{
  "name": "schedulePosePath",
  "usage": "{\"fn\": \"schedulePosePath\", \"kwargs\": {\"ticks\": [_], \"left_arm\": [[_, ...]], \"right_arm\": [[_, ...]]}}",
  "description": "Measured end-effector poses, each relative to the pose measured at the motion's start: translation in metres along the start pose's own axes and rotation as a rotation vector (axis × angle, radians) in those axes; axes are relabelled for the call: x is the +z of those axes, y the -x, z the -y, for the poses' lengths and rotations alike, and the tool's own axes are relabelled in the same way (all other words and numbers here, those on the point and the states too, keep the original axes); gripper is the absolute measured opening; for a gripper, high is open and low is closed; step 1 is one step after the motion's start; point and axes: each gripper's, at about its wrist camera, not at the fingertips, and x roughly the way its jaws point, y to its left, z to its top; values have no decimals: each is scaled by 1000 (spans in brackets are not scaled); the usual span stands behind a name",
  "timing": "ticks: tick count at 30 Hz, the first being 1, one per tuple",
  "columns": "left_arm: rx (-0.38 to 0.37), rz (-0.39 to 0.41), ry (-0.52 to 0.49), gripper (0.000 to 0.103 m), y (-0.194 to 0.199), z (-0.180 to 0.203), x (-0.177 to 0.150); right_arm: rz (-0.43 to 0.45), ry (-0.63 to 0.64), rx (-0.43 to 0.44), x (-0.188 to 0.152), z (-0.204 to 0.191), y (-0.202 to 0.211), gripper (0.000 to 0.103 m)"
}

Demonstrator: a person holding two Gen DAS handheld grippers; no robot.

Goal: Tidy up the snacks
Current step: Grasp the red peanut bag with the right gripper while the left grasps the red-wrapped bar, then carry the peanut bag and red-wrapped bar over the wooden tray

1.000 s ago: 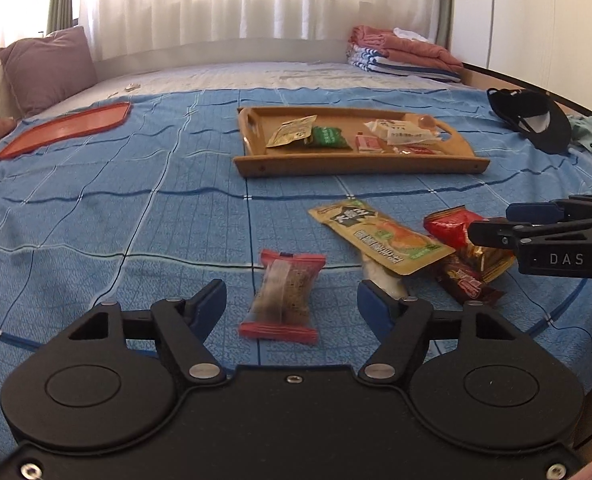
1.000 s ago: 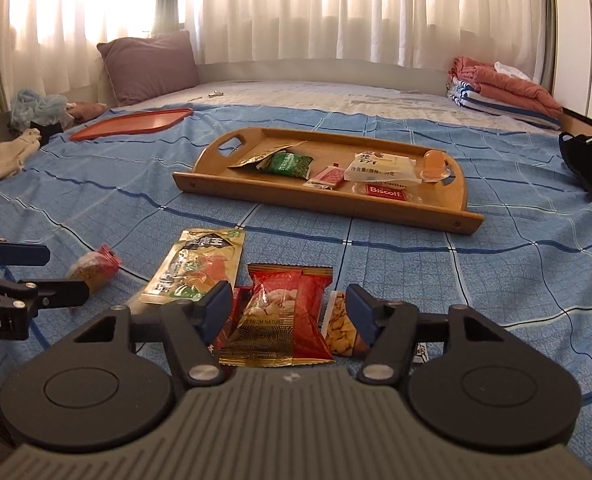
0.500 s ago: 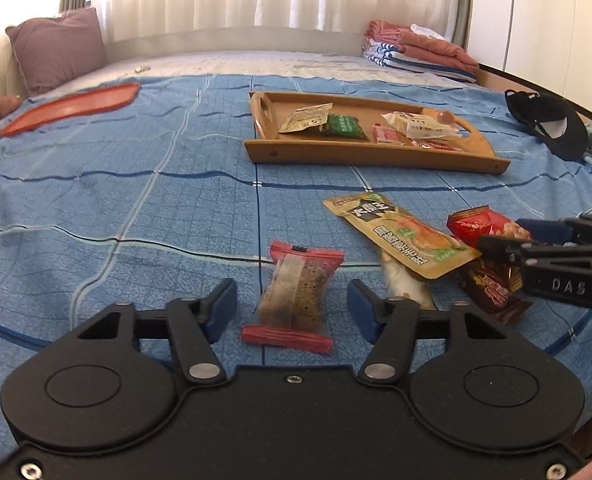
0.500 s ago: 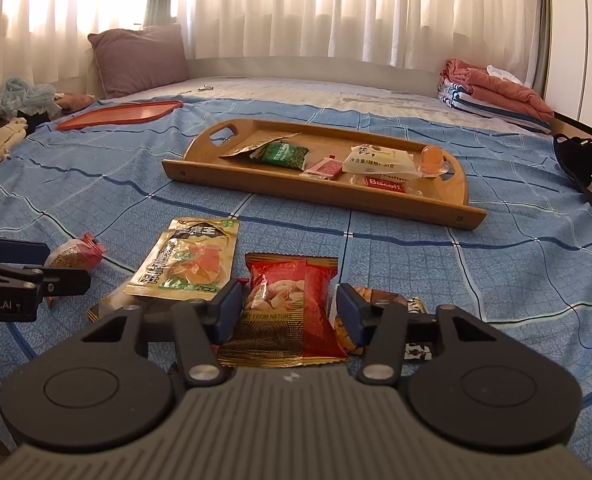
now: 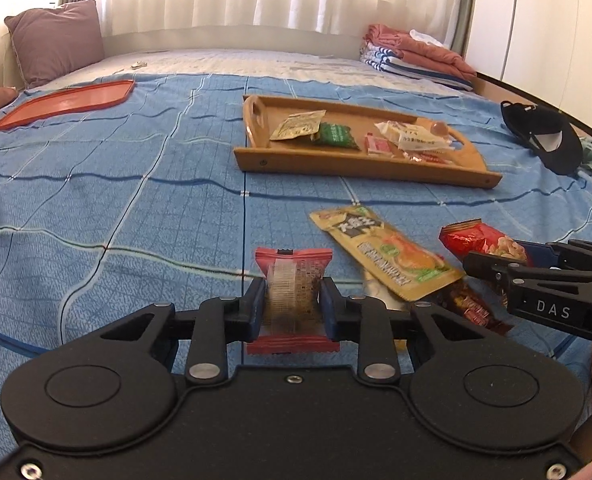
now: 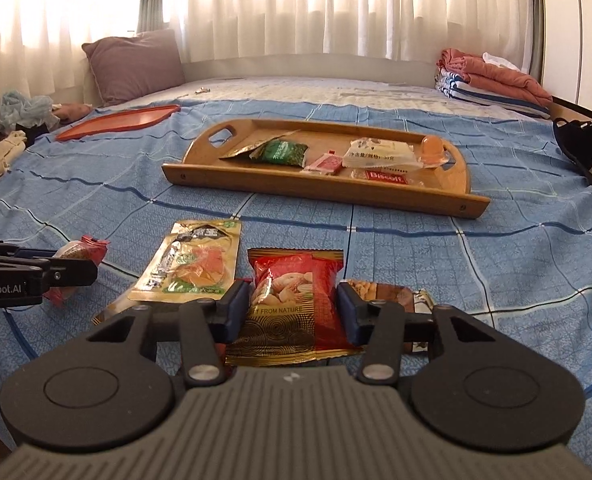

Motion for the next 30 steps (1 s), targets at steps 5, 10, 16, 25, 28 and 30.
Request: {"fn": "schedulePosePath", "kwargs": {"ticks": [5,10,16,25,28,30], "left_arm": [[15,-8,-14,27,-5,3,20],[11,7,7,27,-8,4,45],[-21,50,29,27,-7,5,81],[-47,78,70,27,-40,6,144],[-54,75,69,27,-60,7,162],[-44,70,56,27,-76,9,172]], "right_arm": [[29,-33,16,12,4,9,52],[39,-102,19,29,17,14,51],[82,-140,0,55,37,17,51],[92,-211,26,108,66,-5,51],[83,-210,12,129,70,-23,51],[73,-207,15,141,73,-36,51]]}}
